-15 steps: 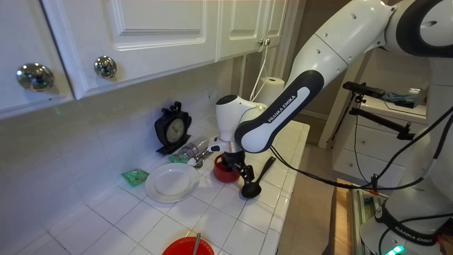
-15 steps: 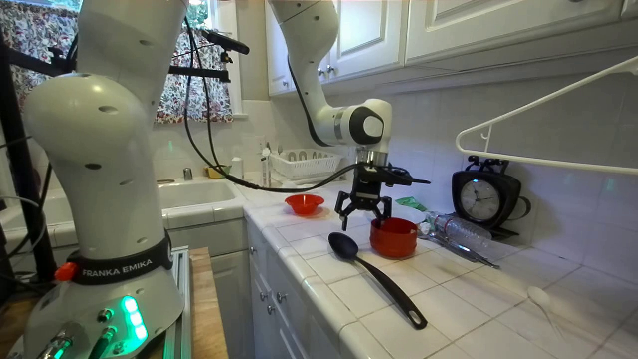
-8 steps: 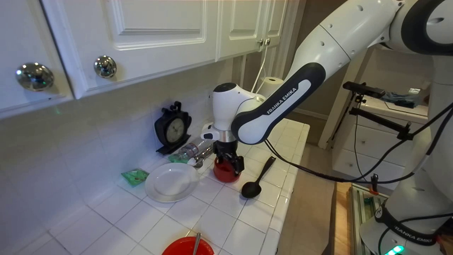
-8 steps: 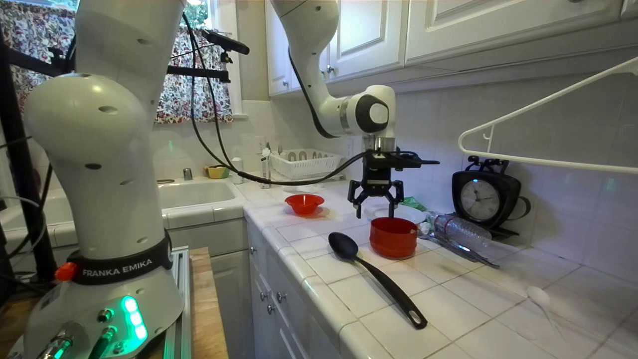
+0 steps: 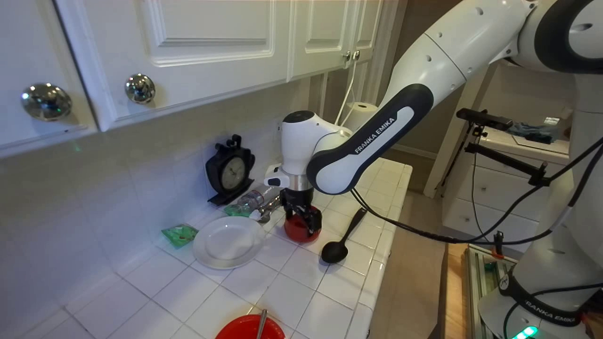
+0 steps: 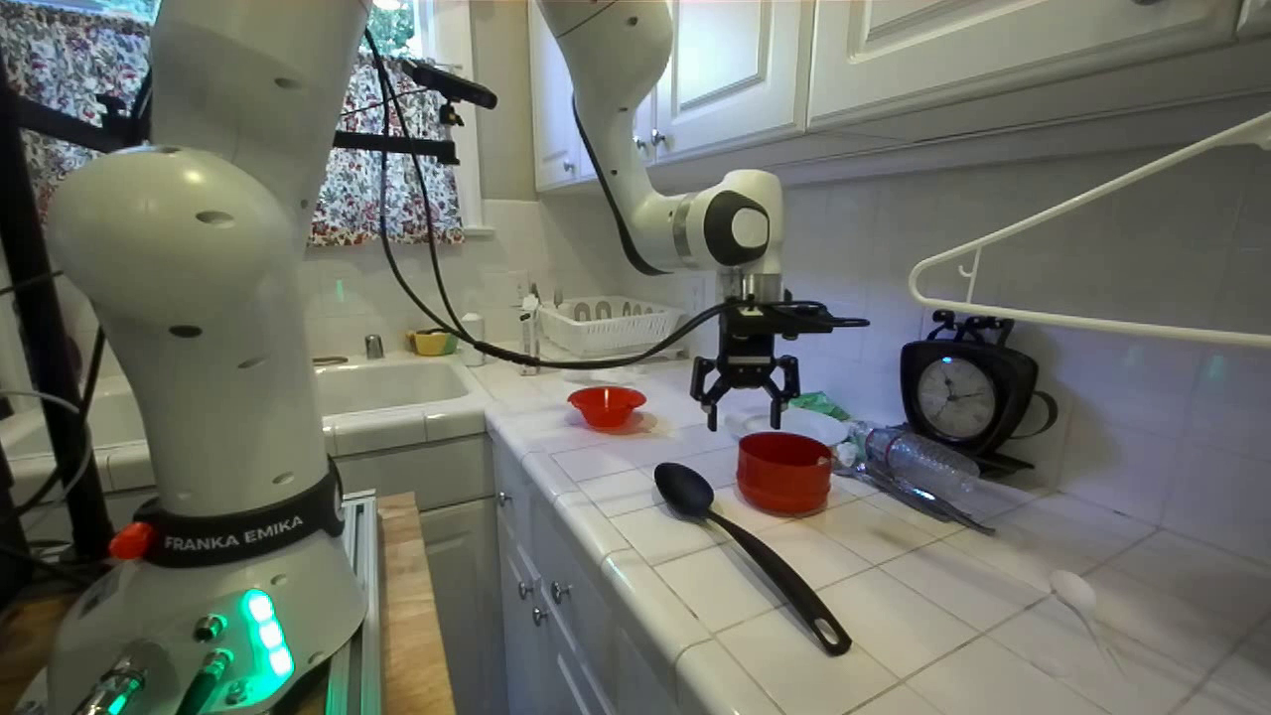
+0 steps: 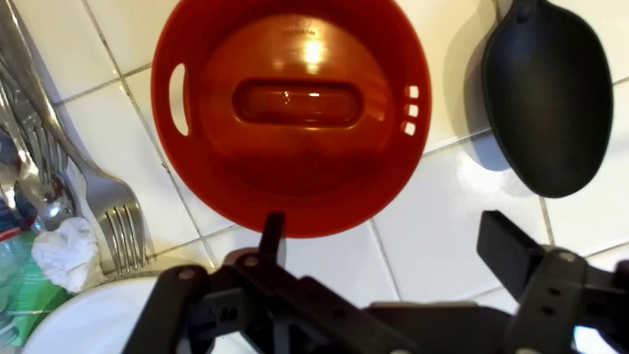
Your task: Put the red object on it's side
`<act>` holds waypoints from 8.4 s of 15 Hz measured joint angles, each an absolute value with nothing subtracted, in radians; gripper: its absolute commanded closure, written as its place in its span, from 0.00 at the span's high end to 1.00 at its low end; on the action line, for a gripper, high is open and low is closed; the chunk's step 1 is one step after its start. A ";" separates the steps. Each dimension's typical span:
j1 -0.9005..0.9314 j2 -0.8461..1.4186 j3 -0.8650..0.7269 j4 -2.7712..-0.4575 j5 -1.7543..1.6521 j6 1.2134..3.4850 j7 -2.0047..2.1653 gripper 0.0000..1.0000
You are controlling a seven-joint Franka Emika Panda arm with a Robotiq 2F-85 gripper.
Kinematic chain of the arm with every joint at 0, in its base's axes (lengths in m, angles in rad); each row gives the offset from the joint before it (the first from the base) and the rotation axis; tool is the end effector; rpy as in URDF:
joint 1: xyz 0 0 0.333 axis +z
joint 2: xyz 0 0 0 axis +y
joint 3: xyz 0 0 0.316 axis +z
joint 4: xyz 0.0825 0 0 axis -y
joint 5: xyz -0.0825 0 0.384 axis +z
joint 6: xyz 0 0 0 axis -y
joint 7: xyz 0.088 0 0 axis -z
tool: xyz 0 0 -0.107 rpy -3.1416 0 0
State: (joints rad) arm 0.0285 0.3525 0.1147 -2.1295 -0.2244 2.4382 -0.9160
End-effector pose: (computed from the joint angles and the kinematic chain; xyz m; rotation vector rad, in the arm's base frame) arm 0.5648 0.0807 0.2387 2.5014 1.7618 -0.1132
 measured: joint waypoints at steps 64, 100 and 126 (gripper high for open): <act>0.128 0.464 0.113 -2.075 -0.420 2.420 -0.875 1.00; 0.027 0.400 0.105 -2.052 -0.290 2.199 -1.088 1.00; 0.025 0.394 0.088 -2.079 -0.312 2.310 -1.013 1.00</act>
